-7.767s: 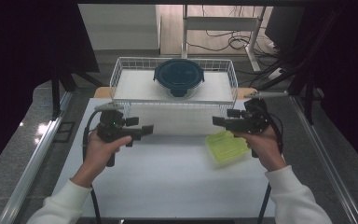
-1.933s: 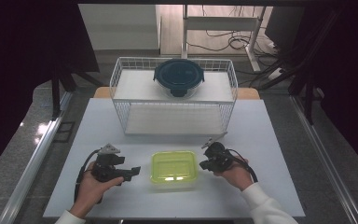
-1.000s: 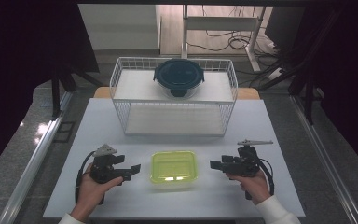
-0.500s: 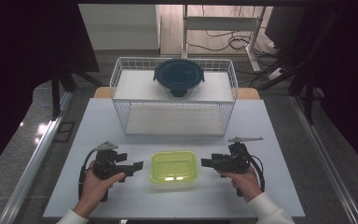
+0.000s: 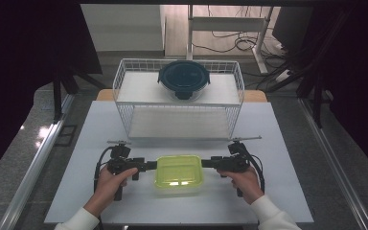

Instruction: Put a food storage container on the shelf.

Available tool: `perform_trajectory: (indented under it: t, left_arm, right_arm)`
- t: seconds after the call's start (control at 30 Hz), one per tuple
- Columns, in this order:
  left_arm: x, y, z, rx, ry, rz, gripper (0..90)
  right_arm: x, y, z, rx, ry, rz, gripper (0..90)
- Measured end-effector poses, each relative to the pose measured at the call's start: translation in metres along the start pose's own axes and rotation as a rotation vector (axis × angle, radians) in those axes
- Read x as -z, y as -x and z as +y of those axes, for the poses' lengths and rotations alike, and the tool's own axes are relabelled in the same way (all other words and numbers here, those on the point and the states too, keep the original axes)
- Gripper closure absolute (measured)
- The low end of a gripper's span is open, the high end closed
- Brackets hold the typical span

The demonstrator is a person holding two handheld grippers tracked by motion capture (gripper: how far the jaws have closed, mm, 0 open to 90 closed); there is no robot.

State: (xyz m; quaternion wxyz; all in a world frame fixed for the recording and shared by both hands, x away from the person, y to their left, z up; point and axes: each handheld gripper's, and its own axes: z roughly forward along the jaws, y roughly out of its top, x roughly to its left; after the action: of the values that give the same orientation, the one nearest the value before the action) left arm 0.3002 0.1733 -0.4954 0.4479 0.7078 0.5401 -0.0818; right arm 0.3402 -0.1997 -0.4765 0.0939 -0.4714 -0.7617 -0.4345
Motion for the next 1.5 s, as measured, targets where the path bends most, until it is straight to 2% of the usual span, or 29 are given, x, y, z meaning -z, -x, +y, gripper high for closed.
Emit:
perform_trajectory:
  t: [0.13,0.2,0.33,0.4,0.5,0.67,0.9,1.0,1.07,1.17,1.33,1.5]
  left_arm:
    - [-0.005,-0.003,-0.001,0.022,-0.023,-0.015,26.3]
    - [-0.006,-0.005,-0.003,0.035,-0.038,-0.030,27.3]
    - [-0.010,-0.009,-0.006,0.081,-0.046,-0.070,31.6]
    - [-0.011,-0.009,-0.007,0.078,-0.052,-0.066,33.1]
    - [-0.015,-0.009,-0.009,0.088,-0.064,-0.082,35.7]
    - [-0.019,-0.012,-0.013,0.112,-0.079,-0.113,45.6]
    - [-0.023,-0.015,-0.015,0.144,-0.102,-0.149,53.3]
    - [-0.025,-0.016,-0.016,0.170,-0.107,-0.185,61.1]
    - [-0.026,-0.014,-0.016,0.172,-0.107,-0.168,64.9]
    - [-0.025,-0.015,-0.017,0.186,-0.106,-0.169,68.6]
    - [-0.022,-0.014,-0.017,0.200,-0.088,-0.177,75.5]
    - [-0.020,-0.010,-0.017,0.174,-0.079,-0.171,78.1]
  right_arm:
    - [-0.009,0.004,0.003,-0.018,-0.025,0.004,37.9]
    - [-0.011,0.007,0.001,-0.037,-0.031,0.023,38.5]
    - [-0.013,0.008,-0.003,-0.061,-0.029,0.032,40.2]
    - [-0.014,0.009,-0.006,-0.076,-0.031,0.038,41.4]
    - [-0.015,0.010,-0.009,-0.091,-0.036,0.051,43.8]
    - [-0.019,0.010,-0.013,-0.103,-0.059,0.059,48.3]
    - [-0.025,0.013,-0.017,-0.147,-0.084,0.106,56.9]
    - [-0.027,0.014,-0.018,-0.168,-0.090,0.129,65.5]
    - [-0.028,0.015,-0.019,-0.177,-0.094,0.136,70.1]
    - [-0.026,0.012,-0.020,-0.173,-0.098,0.121,72.4]
    - [-0.021,0.009,-0.020,-0.162,-0.082,0.131,75.7]
    - [-0.018,0.008,-0.019,-0.159,-0.070,0.129,77.7]
